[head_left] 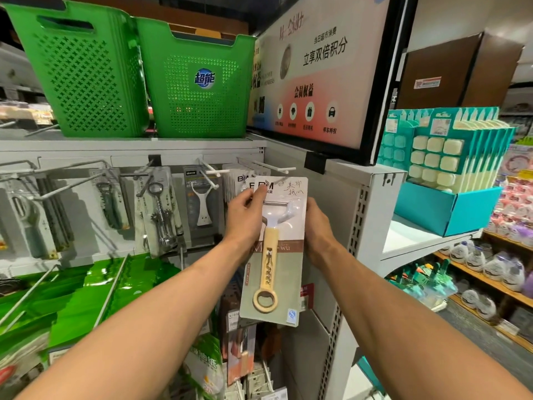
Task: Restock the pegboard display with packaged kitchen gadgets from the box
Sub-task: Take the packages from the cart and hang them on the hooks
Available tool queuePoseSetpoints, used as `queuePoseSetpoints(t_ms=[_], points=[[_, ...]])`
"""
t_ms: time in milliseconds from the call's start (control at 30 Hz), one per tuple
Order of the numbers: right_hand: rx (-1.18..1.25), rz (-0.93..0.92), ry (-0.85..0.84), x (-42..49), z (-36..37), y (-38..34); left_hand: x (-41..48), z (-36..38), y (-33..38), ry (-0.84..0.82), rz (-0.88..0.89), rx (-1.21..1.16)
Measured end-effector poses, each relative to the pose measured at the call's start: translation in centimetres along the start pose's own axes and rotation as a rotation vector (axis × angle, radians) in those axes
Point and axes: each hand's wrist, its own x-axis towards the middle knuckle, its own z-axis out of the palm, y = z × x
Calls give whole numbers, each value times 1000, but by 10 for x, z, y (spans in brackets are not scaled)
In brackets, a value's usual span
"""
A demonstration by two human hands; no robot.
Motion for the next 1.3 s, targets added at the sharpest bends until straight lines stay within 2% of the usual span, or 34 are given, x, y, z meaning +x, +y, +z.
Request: queuePoseSetpoints(t_ms=[133,267,567,833,933,1067,1300], points=[[125,-9,-93,-5,-1,-1,0,-3,-10,30,46,25],[52,-146,-97,-3,1,2,3,-7,-17,51,79,77],[35,-223,20,13,14,23,10,-10,-28,188,86,233],[-169,-421,99,20,20,40,19,-17,-48,140,39,199],[-195,-420,94,23,24,44,28,-19,-47,162,17,208],[-213,-391,74,28,28,43,38,-21,-49,64,-33,230],[-260,-354,44,51,42,36,58,-31,-62,156,-5,244]])
